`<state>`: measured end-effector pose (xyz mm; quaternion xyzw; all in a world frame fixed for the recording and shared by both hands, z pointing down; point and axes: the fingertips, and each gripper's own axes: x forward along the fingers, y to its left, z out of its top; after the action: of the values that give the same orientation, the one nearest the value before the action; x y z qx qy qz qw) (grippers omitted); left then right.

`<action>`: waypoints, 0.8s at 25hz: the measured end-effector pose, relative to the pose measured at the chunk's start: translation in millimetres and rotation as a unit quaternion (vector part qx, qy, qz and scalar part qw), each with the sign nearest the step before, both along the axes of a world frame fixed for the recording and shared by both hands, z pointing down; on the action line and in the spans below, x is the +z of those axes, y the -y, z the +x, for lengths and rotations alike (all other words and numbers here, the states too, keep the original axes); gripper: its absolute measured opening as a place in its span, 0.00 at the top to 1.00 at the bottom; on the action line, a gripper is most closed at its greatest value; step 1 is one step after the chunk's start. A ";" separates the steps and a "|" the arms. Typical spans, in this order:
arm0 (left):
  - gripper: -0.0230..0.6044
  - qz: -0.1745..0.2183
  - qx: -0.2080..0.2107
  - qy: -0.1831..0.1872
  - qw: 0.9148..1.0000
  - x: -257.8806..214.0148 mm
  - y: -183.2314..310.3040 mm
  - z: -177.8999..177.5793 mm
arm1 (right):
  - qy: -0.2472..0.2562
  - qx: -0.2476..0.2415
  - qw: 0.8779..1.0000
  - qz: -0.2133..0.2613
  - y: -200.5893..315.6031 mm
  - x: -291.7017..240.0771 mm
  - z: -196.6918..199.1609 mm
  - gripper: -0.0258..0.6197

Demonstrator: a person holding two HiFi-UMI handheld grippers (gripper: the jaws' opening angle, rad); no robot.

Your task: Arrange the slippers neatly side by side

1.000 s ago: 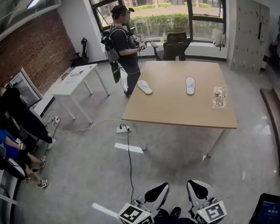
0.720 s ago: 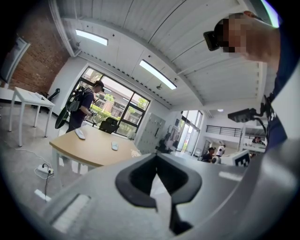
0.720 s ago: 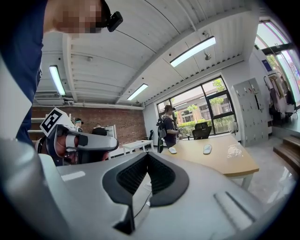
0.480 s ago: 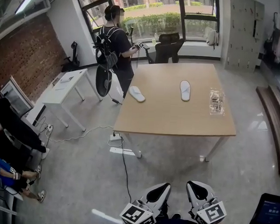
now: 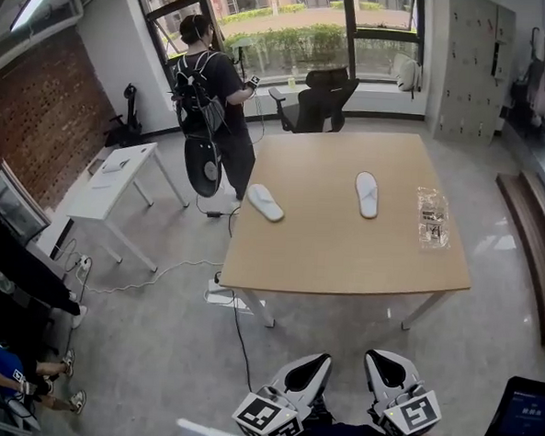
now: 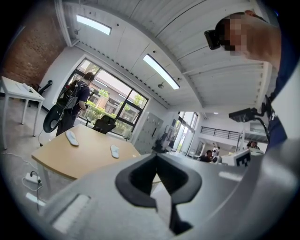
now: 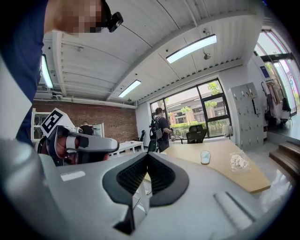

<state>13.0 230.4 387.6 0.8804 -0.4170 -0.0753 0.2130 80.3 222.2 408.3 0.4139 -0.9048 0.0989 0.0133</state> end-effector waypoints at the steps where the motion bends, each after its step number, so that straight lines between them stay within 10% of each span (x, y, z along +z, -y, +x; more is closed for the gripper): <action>1: 0.96 -0.002 0.000 0.000 1.000 -2.3 9.4 -6.0 | -0.002 0.003 1.000 0.000 8.7 -0.6 -4.6 0.95; 12: 0.96 -0.008 0.028 -0.023 0.999 16.2 74.8 -33.4 | -0.019 0.027 0.999 -0.003 70.3 3.7 -33.4 0.95; 20: 0.96 0.005 0.004 0.025 1.000 14.2 122.3 -41.8 | -0.011 0.008 1.000 -0.001 120.0 9.4 -44.6 0.95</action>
<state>-28.8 108.1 401.8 0.8844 -0.4186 -0.0548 0.1990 35.7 102.2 417.7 0.4223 -0.9011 0.0956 0.0231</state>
